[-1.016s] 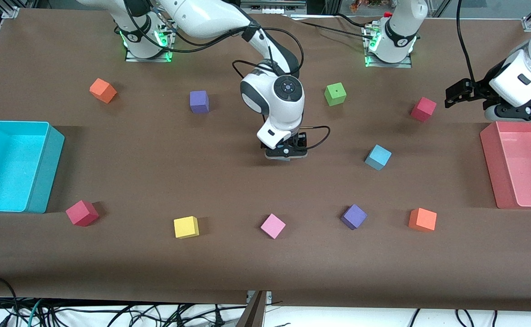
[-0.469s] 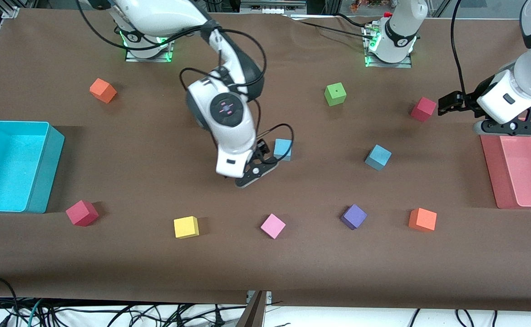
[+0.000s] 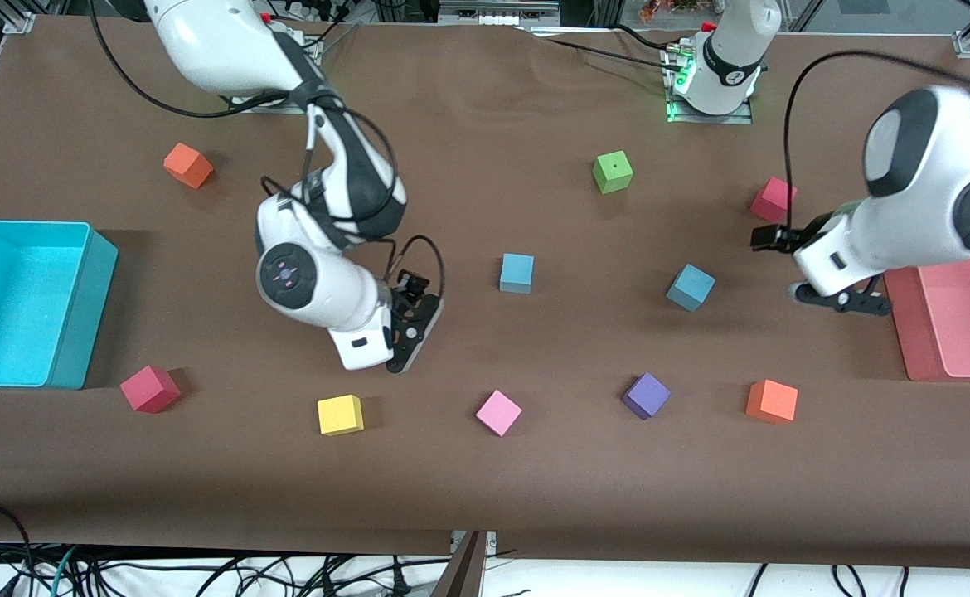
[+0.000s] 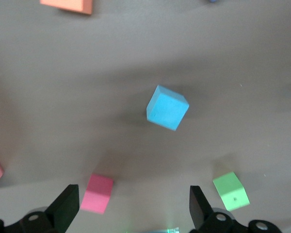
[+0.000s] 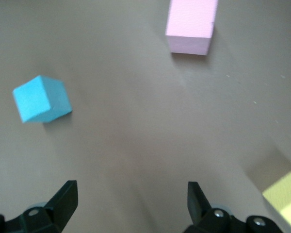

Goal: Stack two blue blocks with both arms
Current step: 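Set the cube down with the right gripper while the left gripper reaches out, then grasp the second blue cube with the left gripper while the right gripper hovers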

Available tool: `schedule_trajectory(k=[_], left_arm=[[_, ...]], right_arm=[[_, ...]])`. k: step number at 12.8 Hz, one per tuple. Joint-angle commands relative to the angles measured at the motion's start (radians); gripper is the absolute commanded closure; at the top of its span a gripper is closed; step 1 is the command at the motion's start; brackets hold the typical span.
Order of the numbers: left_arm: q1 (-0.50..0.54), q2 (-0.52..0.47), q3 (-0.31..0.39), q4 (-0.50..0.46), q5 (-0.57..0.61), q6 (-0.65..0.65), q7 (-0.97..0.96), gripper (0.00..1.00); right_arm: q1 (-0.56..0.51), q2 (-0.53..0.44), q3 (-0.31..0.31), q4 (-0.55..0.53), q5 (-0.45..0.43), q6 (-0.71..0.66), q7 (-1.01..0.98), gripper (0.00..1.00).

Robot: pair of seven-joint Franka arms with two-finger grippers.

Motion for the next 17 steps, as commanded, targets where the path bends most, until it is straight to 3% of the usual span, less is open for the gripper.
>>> schedule_trajectory(k=[1, 4, 7, 9, 10, 12, 17], left_arm=[[-0.016, 0.04, -0.001, -0.039, 0.025, 0.102, 0.023, 0.0], [-0.042, 0.039, -0.018, -0.183, 0.029, 0.3, 0.04, 0.0], [-0.043, 0.037, -0.05, -0.397, 0.029, 0.611, 0.095, 0.0], [-0.043, 0.049, -0.053, -0.45, 0.031, 0.698, 0.162, 0.0], [-0.036, 0.065, -0.053, -0.479, 0.035, 0.759, 0.202, 0.0], [-0.034, 0.083, -0.053, -0.524, 0.035, 0.838, 0.215, 0.0], [-0.043, 0.12, -0.053, -0.524, 0.037, 0.852, 0.219, 0.01]], right_arm=[[-0.037, -0.033, 0.016, -0.104, 0.116, 0.008, -0.211, 0.0], [-0.057, -0.027, 0.014, -0.195, 0.291, 0.081, -0.404, 0.0], [-0.069, -0.013, 0.014, -0.326, 0.622, 0.173, -0.697, 0.0], [-0.084, 0.016, 0.014, -0.369, 0.855, 0.169, -0.956, 0.0], [-0.087, 0.028, 0.014, -0.383, 0.926, 0.163, -1.05, 0.0], [-0.088, 0.045, 0.016, -0.397, 0.991, 0.106, -1.11, 0.0], [-0.052, 0.067, 0.028, -0.432, 1.221, 0.083, -1.308, 0.0]])
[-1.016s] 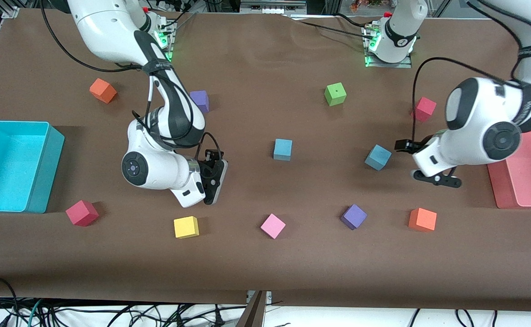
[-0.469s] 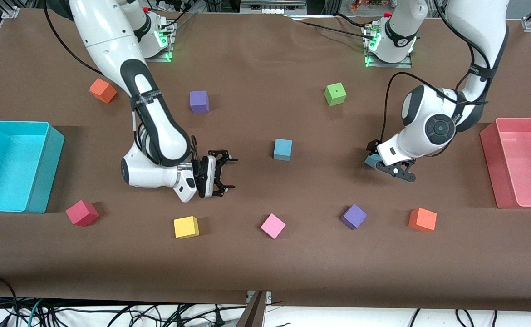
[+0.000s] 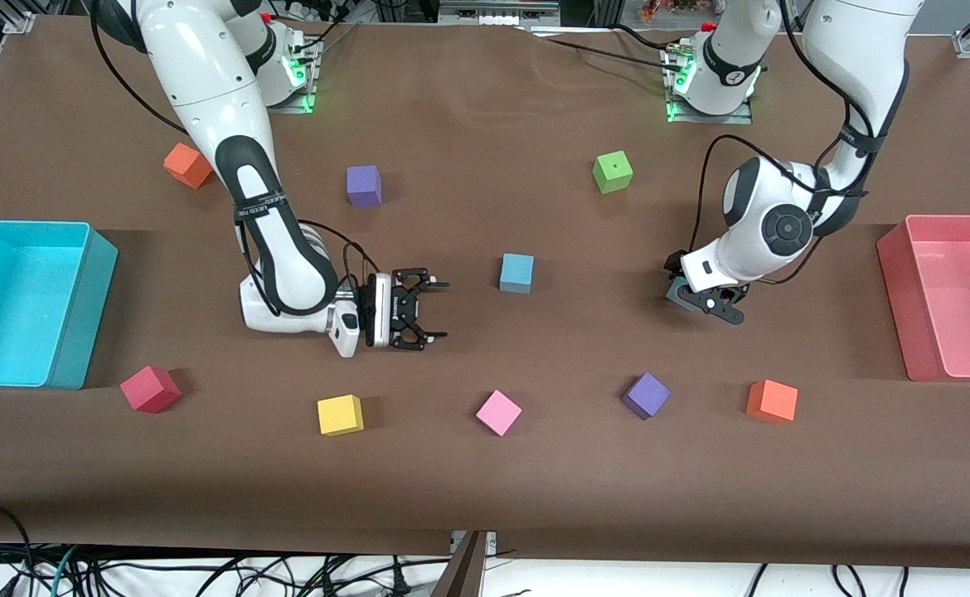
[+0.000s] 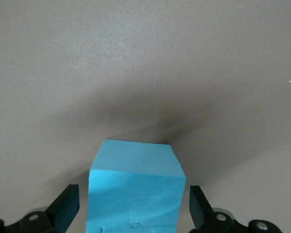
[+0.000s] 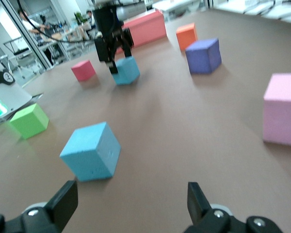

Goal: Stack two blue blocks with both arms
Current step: 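Grasp the second blue cube with the left gripper while the right gripper hovers, then carry the blue cube with the left gripper over the placed blue cube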

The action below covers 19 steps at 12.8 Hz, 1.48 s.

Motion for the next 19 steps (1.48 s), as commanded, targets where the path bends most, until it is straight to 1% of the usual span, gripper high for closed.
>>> schedule_trajectory(k=[1, 2, 3, 4, 5, 7, 8, 10, 12, 15, 16, 18, 19], left_arm=[[-0.002, 0.015, 0.001, -0.002, 0.035, 0.02, 0.014, 0.09], [-0.002, 0.015, 0.001, -0.002, 0.035, 0.02, 0.016, 0.44], [-0.002, 0.015, 0.001, 0.0, 0.034, 0.02, 0.015, 0.78], [-0.002, 0.013, 0.001, 0.006, 0.034, 0.017, 0.011, 0.85], [-0.002, 0.009, -0.001, 0.011, 0.035, 0.009, 0.013, 0.89], [-0.002, -0.008, -0.002, 0.041, 0.034, -0.018, 0.008, 0.9], [-0.003, -0.016, -0.005, 0.072, 0.034, -0.069, 0.007, 0.9], [-0.003, -0.025, -0.046, 0.159, 0.034, -0.214, -0.01, 0.9], [-0.003, -0.022, -0.092, 0.253, 0.032, -0.329, -0.082, 0.9], [-0.02, -0.004, -0.171, 0.36, 0.02, -0.406, -0.223, 0.9], [-0.052, 0.002, -0.172, 0.389, 0.018, -0.428, -0.273, 0.9], [-0.124, 0.021, -0.172, 0.408, 0.018, -0.433, -0.408, 0.9], [-0.144, 0.036, -0.172, 0.428, 0.018, -0.433, -0.451, 0.9]], right_arm=[[0.016, 0.008, 0.01, -0.019, 0.064, -0.019, -0.063, 0.0], [0.015, 0.018, 0.024, -0.019, 0.066, -0.019, -0.09, 0.0], [0.015, 0.03, 0.026, -0.019, 0.089, -0.019, -0.129, 0.0], [0.018, 0.044, 0.029, -0.02, 0.122, -0.021, -0.167, 0.0], [0.018, 0.056, 0.042, -0.02, 0.135, -0.021, -0.189, 0.0], [0.02, 0.073, 0.049, -0.019, 0.144, -0.019, -0.213, 0.0], [0.026, 0.079, 0.056, -0.02, 0.165, -0.018, -0.231, 0.0], [0.049, 0.09, 0.058, -0.019, 0.216, -0.012, -0.258, 0.0], [0.066, 0.096, 0.058, -0.019, 0.231, 0.002, -0.258, 0.0], [0.082, 0.099, 0.058, -0.019, 0.248, 0.005, -0.258, 0.0], [0.082, 0.099, 0.058, -0.019, 0.248, 0.01, -0.262, 0.0], [0.082, 0.104, 0.058, -0.02, 0.256, 0.008, -0.276, 0.0], [0.084, 0.107, 0.058, -0.02, 0.265, 0.008, -0.288, 0.0]])
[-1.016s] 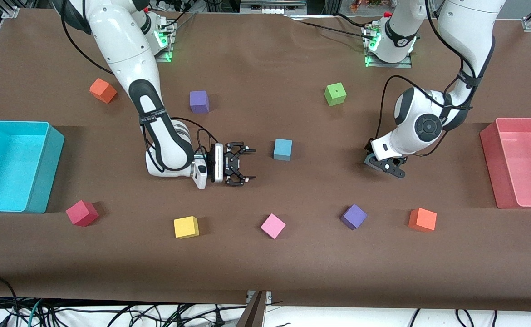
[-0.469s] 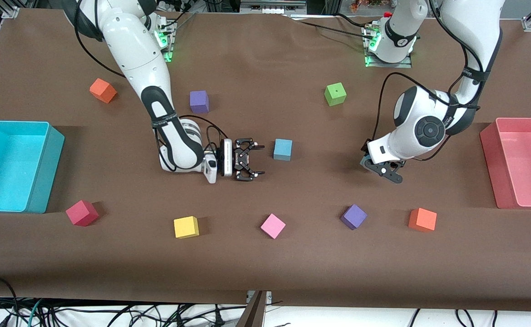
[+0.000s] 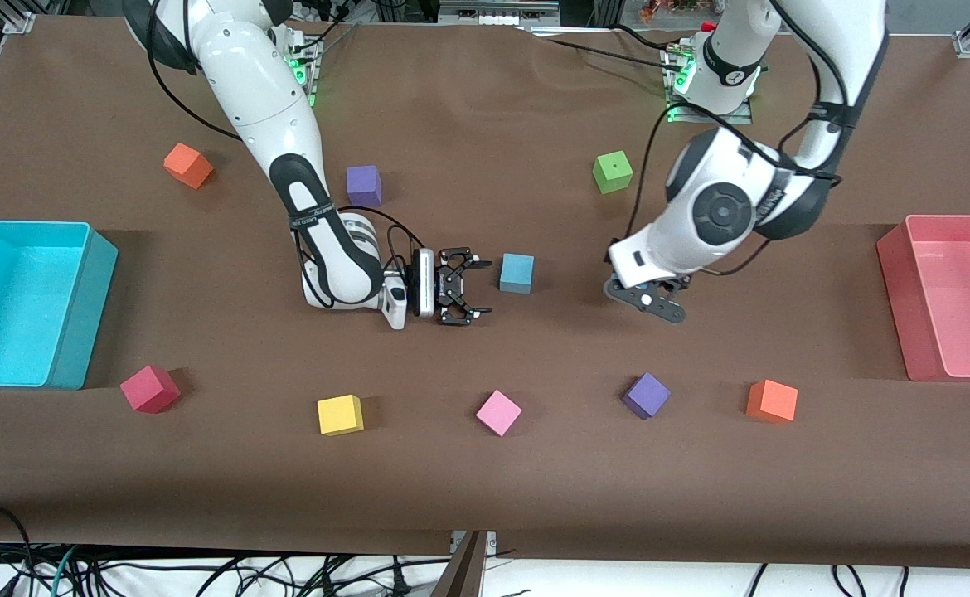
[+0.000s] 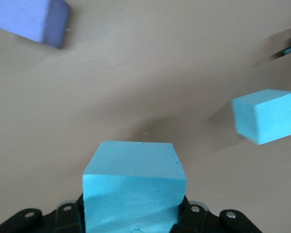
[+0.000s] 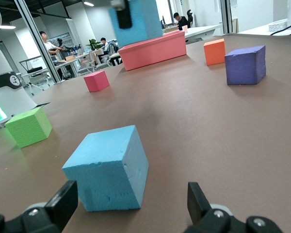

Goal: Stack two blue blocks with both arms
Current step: 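Carry the blue cube with the left gripper over the placed blue cube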

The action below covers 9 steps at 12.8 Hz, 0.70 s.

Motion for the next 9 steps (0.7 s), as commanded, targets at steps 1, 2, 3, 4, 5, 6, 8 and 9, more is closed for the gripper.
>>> schedule_trajectory(k=[1, 2, 3, 4, 5, 6, 8, 9], left_arm=[[-0.063, 0.058, 0.004, 0.082, 0.017, -0.024, -0.113, 0.9], [-0.088, 0.069, 0.004, 0.115, 0.017, -0.024, -0.138, 0.9], [-0.115, 0.083, 0.004, 0.145, 0.017, -0.024, -0.165, 0.9], [-0.138, 0.099, 0.004, 0.178, 0.015, -0.024, -0.188, 0.9], [-0.164, 0.13, 0.004, 0.212, 0.015, -0.023, -0.225, 0.9], [-0.183, 0.165, 0.004, 0.244, 0.017, -0.023, -0.263, 0.9], [-0.21, 0.227, 0.005, 0.28, 0.018, -0.013, -0.299, 0.9], [-0.224, 0.251, 0.005, 0.295, 0.017, -0.013, -0.307, 0.9]], right_arm=[[0.007, 0.01, 0.002, -0.009, 0.042, 0.003, -0.045, 0.0], [0.012, 0.012, 0.002, -0.009, 0.051, 0.003, -0.045, 0.0], [0.015, 0.015, 0.002, -0.009, 0.056, 0.003, -0.047, 0.0], [0.015, 0.017, 0.002, -0.008, 0.056, 0.003, -0.047, 0.0], [0.015, 0.017, 0.002, -0.007, 0.056, 0.003, -0.047, 0.0], [0.015, 0.017, 0.002, -0.009, 0.056, 0.003, -0.047, 0.0], [0.015, 0.017, 0.002, -0.009, 0.056, 0.002, -0.051, 0.0], [0.015, 0.015, 0.002, -0.009, 0.056, 0.002, -0.054, 0.0]])
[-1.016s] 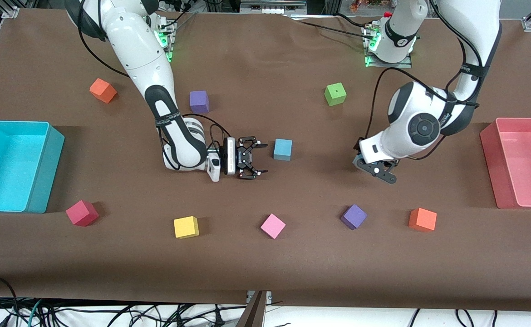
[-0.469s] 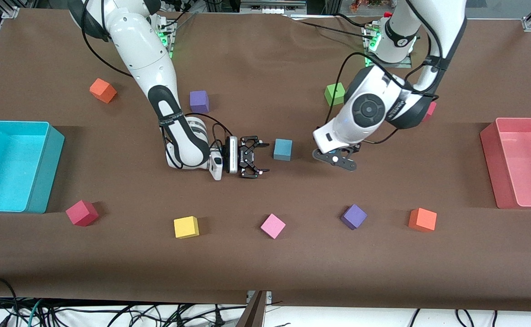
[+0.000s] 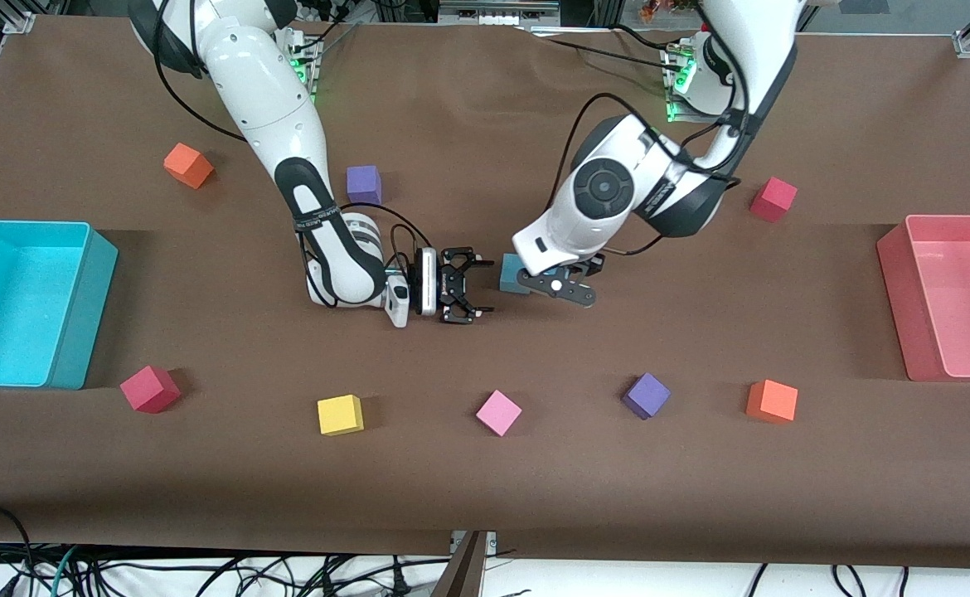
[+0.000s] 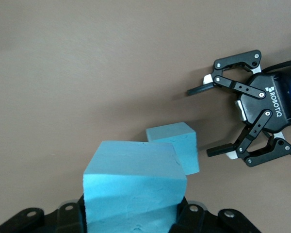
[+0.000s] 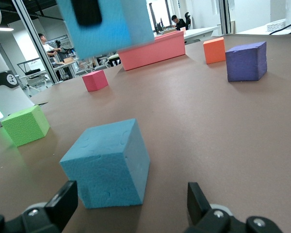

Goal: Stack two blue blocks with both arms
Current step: 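Carry the blue cube with the left gripper over the placed blue cube, then lower the cube onto the other blue cube and open the left gripper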

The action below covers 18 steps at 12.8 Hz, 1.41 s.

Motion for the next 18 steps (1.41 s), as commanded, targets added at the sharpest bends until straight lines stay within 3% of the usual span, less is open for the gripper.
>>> schedule_trajectory(k=[1, 6, 11, 14, 18], left_arm=[[-0.039, 0.094, 0.009, 0.088, 0.015, -0.014, -0.033, 0.9], [-0.083, 0.132, 0.009, 0.091, 0.02, 0.05, -0.05, 0.89], [-0.097, 0.145, 0.01, 0.08, 0.031, 0.049, -0.087, 0.76], [-0.088, 0.139, 0.009, 0.079, 0.029, 0.038, -0.148, 0.0], [-0.093, 0.111, 0.007, 0.079, 0.017, 0.018, -0.194, 0.0]], right_arm=[[0.004, -0.002, 0.002, -0.008, 0.026, 0.0, -0.03, 0.0], [0.004, -0.002, 0.002, -0.008, 0.026, -0.001, -0.03, 0.0], [0.006, -0.008, 0.002, -0.007, 0.025, -0.001, -0.028, 0.0], [0.005, -0.011, 0.002, -0.007, 0.023, -0.003, -0.028, 0.0], [0.004, -0.014, 0.001, -0.005, 0.023, -0.005, -0.027, 0.0]])
